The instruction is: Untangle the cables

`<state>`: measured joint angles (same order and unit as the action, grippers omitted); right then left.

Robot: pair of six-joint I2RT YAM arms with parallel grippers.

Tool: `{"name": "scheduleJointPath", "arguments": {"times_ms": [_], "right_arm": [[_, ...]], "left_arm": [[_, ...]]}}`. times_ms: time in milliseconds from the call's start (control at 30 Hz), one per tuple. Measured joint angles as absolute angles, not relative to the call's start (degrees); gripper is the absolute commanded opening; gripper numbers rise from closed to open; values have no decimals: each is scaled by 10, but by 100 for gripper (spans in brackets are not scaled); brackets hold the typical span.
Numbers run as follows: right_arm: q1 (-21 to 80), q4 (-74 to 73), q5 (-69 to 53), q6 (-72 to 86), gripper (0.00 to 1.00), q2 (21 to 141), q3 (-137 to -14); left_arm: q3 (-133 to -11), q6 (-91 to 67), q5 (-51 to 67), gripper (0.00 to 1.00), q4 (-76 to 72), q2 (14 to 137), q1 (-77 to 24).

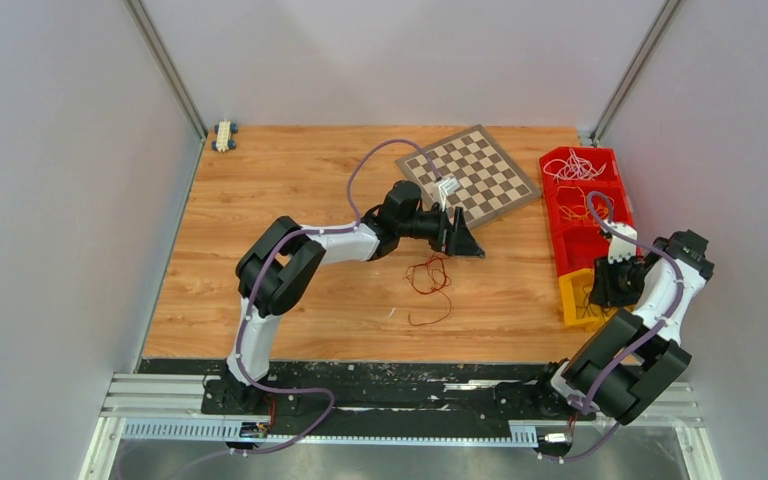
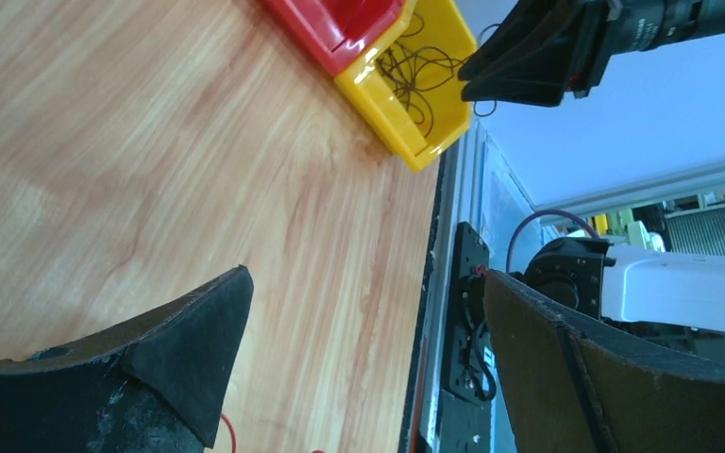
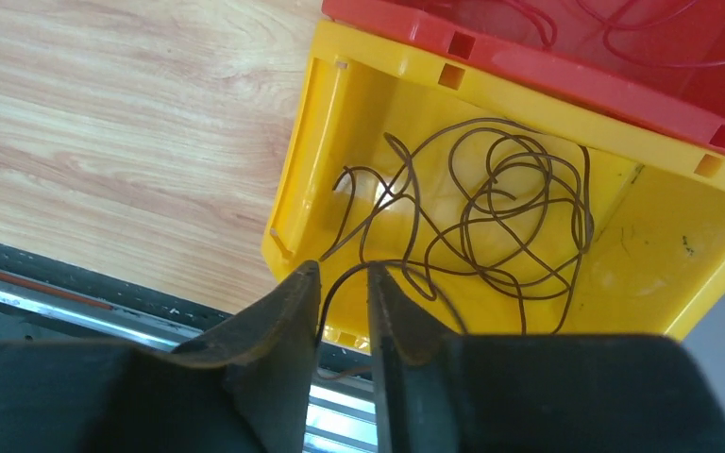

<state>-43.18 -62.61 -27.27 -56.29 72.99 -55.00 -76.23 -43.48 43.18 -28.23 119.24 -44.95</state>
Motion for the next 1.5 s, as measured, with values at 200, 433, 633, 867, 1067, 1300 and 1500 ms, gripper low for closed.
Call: {"name": "scheduleJointPath", "arguments": {"times_ms": [200, 433, 633, 867, 1067, 1300, 1500], "right_arm": [[-432, -636, -265, -568, 40, 730, -562], [-432, -678, -277, -568, 59, 737, -632], [-420, -717, -302, -567, 57, 741, -657], [-406, -757, -316, -570, 57, 749, -672], [-406, -768, -311, -585, 53, 749, -702], [-390, -754, -270, -633, 52, 761, -674], [-356, -704, -243, -648, 47, 791, -649]], "left_arm": [[-762, -422, 431, 100, -260, 1194, -449], [-762, -414, 432, 100, -247, 1194, -448], [-762, -416, 446, 100, -256, 1194, -441], [-754, -412, 478, 100, -285, 1190, -429], [-753, -358, 508, 100, -256, 1135, -418], [-753, -285, 530, 100, -204, 1057, -403], [-753, -255, 542, 100, -149, 1048, -391]]}}
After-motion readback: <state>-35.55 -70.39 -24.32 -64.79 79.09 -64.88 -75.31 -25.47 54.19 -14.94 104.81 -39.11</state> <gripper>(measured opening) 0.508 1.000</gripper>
